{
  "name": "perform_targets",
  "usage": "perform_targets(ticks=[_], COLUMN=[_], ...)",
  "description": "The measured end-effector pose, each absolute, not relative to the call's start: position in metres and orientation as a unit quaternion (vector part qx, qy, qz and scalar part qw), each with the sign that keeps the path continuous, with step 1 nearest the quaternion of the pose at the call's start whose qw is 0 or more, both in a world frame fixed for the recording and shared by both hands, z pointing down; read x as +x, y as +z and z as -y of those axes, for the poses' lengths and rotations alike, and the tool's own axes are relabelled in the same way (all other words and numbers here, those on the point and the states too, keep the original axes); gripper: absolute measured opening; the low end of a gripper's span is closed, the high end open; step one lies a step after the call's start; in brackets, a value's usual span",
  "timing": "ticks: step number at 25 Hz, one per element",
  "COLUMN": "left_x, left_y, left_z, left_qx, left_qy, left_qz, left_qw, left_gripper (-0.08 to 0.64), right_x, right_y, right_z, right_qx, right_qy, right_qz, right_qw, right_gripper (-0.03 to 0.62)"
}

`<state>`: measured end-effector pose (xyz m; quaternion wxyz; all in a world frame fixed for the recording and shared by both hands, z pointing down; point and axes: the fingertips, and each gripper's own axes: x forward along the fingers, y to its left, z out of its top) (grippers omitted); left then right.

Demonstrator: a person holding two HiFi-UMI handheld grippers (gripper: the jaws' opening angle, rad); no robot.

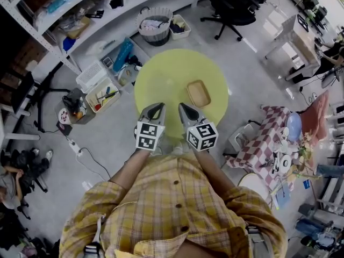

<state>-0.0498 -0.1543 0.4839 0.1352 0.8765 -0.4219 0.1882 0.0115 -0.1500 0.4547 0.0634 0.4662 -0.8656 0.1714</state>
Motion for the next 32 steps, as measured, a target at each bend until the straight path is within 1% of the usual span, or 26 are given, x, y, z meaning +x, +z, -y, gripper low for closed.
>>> perform_targets(ticks=[15,32], left_x=[-0.037,-0.044], left_y=[0.478,0.487], left_z=[0.149,0.147], left_qx=[0.885,0.881], left_qy=[0.177,0.182], left_qz=[0.415,0.42], left_qw=[0.115,0.121], left_gripper=[0.014,0.014], right_x=[0.027,0.03], right_y=[0.461,0.47], right_z=[0.149,0.145], right_qx=[0.478,0.48], right_qy=[0.174,0.179], right_qz=[0.859,0.857], right_qw=[0.063,0.062], right_gripper=[-0.002,-0.002])
